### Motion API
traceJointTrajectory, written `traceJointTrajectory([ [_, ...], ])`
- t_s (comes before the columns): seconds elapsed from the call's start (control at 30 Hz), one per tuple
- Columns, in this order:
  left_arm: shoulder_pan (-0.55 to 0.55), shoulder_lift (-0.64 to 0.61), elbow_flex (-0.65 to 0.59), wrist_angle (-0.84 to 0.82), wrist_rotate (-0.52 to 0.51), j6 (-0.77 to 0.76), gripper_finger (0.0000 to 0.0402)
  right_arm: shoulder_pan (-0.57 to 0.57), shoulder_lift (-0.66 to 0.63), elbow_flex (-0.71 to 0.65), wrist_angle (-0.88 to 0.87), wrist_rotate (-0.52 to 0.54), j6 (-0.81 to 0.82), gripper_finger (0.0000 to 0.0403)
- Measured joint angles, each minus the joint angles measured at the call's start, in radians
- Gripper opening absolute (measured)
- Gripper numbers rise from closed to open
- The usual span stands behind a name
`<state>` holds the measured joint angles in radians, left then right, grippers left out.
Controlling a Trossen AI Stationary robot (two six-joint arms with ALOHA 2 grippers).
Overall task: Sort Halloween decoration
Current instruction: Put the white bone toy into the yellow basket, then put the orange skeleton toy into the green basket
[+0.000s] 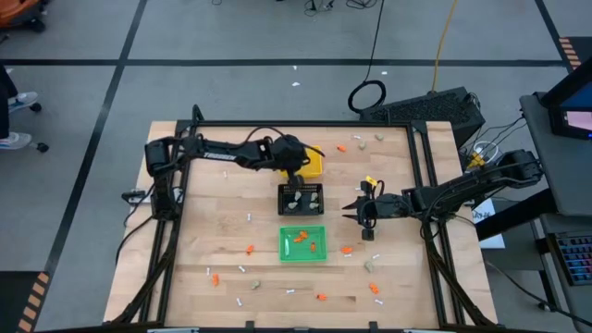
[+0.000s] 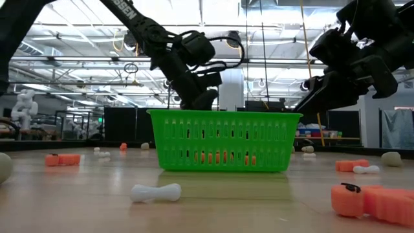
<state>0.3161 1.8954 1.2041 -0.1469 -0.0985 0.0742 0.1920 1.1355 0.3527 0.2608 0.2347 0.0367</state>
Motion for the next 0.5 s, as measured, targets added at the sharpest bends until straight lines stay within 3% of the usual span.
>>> traceJointTrajectory([
  [0.27,0.011,0.0,0.0,-0.013,-0.041,-0.04,0.01,0.0,0.0,0.0,-0.001,0.0,0.0,0.0086],
  [0.5,0.005,-0.072,0.0,-0.056,-0.043,-0.053,0.0164,0.0,0.0,0.0,-0.002,0.0,0.0,0.0086],
])
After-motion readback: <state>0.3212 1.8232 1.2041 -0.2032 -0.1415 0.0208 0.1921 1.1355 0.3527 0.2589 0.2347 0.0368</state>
